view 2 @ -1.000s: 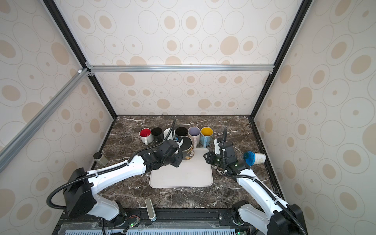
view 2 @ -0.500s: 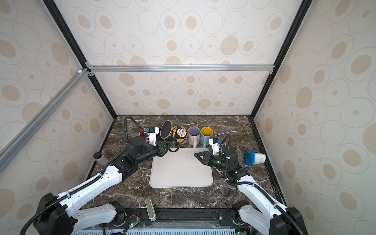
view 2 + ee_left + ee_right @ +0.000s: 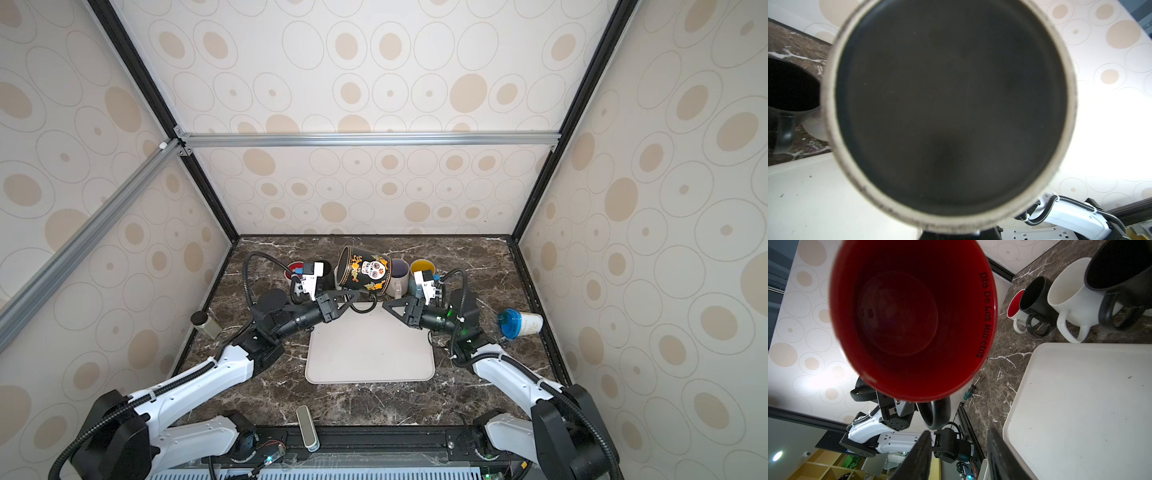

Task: Turn the mug right side up
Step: 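Close the right gripper on the black patterned mug's rim while the left holds it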

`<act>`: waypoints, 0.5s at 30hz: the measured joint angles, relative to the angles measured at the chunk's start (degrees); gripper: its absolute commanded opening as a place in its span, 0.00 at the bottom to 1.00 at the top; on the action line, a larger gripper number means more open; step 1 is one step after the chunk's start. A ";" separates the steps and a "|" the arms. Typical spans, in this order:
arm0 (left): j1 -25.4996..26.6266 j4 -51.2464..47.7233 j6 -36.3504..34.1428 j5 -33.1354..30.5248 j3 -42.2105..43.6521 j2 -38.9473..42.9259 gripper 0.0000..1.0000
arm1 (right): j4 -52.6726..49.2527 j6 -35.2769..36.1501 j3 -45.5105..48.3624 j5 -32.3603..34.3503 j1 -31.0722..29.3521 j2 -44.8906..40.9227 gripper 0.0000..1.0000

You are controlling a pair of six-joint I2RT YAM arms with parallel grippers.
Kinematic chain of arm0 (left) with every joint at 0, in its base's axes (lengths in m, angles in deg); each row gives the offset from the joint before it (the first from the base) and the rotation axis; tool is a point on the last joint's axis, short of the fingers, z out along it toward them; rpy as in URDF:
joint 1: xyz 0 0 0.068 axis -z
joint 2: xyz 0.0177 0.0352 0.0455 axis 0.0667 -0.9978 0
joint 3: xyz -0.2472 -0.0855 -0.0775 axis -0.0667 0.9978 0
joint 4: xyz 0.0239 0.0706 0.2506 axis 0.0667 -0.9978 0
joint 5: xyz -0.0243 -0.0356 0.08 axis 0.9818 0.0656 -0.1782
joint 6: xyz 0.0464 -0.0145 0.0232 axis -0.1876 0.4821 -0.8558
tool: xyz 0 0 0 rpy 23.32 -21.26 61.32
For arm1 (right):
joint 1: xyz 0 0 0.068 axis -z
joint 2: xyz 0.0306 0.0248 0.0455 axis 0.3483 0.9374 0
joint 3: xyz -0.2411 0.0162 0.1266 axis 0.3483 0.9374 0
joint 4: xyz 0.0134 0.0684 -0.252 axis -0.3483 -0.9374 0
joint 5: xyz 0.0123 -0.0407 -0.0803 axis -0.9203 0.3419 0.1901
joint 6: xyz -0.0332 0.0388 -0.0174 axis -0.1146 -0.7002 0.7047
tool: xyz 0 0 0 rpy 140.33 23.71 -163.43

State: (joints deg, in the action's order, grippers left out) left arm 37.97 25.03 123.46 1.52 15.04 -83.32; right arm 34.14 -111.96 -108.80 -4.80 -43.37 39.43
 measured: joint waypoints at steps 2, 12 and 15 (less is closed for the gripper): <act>-0.02 1.99 0.76 0.52 0.02 -0.48 0.00 | 0.94 -0.33 -0.46 -0.13 -0.66 0.63 0.45; -0.02 7.80 4.04 2.12 1.73 -2.34 0.00 | 8.00 -2.64 -1.64 0.35 -2.64 2.89 0.42; -0.02 9.75 5.01 2.34 2.67 -2.49 0.00 | 11.06 -3.96 -2.08 1.14 -2.99 4.33 0.39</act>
State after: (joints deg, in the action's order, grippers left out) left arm 37.95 34.77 128.46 3.86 17.71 -85.81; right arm 45.20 -115.92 -110.88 -3.66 -46.36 43.76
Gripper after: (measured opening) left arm 0.181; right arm 0.405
